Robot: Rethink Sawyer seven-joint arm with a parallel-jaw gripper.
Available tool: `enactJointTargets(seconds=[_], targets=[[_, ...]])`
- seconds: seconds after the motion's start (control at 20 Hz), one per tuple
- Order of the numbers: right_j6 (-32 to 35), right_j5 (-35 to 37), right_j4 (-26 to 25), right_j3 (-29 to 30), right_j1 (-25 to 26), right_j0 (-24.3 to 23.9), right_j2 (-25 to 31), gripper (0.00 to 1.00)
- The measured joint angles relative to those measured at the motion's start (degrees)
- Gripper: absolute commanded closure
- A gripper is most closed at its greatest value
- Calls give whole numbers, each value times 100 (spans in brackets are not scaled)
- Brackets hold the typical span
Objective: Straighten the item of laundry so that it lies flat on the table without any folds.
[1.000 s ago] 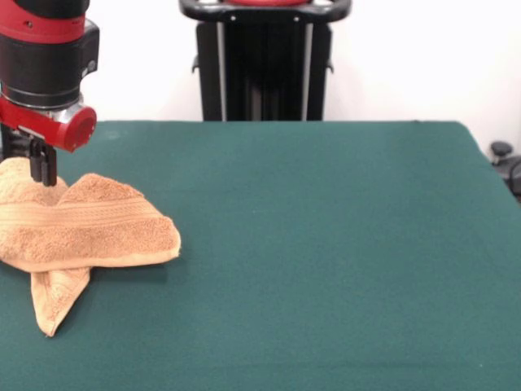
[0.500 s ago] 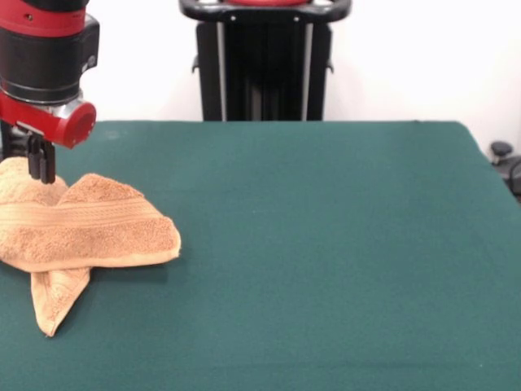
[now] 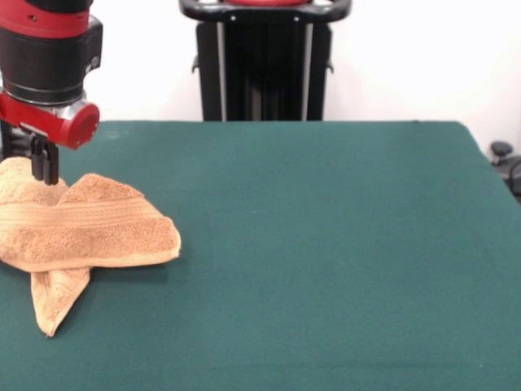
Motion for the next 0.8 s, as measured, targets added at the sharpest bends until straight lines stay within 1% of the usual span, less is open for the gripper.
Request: enactJointTargets(seconds=[0.4, 0.45, 0.55, 0.8], targets=[[0, -163, 1, -32, 233, 11, -3, 100], [0, -265, 0, -66, 370, 11, -6, 100], [0, -334, 0, -88, 457, 12, -11, 100], [0, -632, 4, -183, 885, 25, -20, 100]])
